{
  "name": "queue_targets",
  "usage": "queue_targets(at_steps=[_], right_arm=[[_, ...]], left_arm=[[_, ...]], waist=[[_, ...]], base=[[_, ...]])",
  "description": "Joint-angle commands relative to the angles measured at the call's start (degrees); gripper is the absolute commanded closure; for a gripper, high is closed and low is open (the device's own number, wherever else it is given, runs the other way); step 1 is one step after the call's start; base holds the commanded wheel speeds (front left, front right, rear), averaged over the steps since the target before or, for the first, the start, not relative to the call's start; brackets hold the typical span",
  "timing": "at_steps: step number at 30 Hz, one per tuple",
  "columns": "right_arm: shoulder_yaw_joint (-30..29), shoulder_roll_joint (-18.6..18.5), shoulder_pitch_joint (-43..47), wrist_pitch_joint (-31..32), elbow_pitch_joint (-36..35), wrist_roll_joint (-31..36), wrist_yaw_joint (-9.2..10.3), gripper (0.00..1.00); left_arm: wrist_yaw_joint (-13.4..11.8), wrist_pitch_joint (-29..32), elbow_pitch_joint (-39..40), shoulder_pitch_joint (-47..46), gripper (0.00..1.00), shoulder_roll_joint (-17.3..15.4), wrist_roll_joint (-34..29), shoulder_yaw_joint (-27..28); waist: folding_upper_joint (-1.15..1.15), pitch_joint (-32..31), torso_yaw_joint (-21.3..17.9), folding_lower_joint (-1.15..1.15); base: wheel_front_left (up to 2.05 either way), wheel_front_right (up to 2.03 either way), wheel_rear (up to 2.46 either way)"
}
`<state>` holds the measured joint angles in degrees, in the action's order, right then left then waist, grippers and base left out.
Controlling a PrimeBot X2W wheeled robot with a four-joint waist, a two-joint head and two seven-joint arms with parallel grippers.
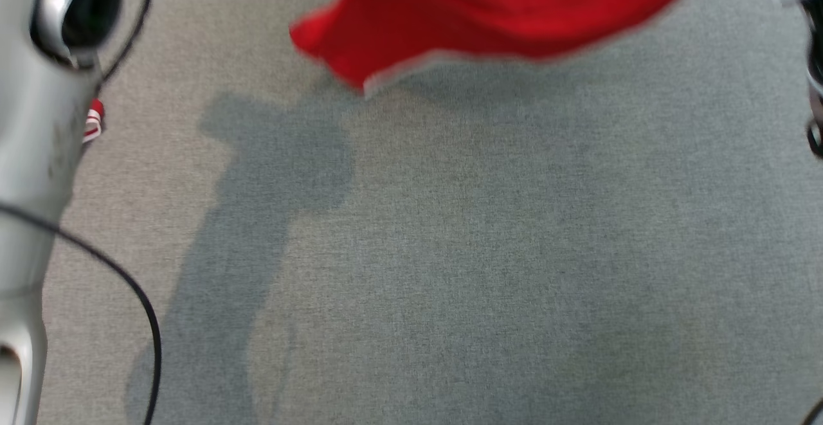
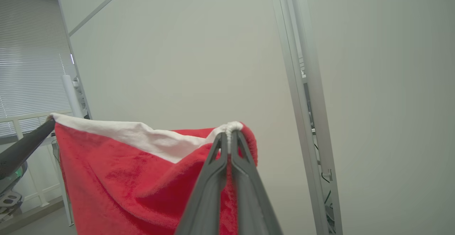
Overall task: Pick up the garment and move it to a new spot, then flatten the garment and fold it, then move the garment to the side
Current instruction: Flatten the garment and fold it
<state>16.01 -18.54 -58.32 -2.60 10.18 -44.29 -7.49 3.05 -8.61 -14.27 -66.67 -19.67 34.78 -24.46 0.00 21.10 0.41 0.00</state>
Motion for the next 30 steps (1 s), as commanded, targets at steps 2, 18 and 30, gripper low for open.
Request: queue_targets(at_steps=[2, 18, 30], right_arm=[[1.73, 1.23, -4.76, -2.23, 6.13, 0.45, -0.01, 1.00], [16.89, 8.31, -18.76, -10.99, 37.68, -7.89, -0.01, 1.00], [28.76, -4.64, 10.65, -12.21, 17.75, -21.91, -0.01, 1.00]], left_arm=[[1.17, -1.27, -6.53, -3.88, 1.00, 1.04, 0.10, -0.08], [4.38, -5.98, -38.97, -12.06, 1.00, 8.40, 4.56, -3.10], [3.32, -6.42, -17.16, 23.34, 1.00, 4.72, 3.91, -3.71]], waist=[[0.00, 1.52, -0.56, 0.00], [0.00, 5.66, -0.18, 0.00], [0.00, 2.25, 1.09, 0.00]], base=[[0.00, 0.00, 0.00], [0.00, 0.00, 0.00], [0.00, 0.00, 0.00]])
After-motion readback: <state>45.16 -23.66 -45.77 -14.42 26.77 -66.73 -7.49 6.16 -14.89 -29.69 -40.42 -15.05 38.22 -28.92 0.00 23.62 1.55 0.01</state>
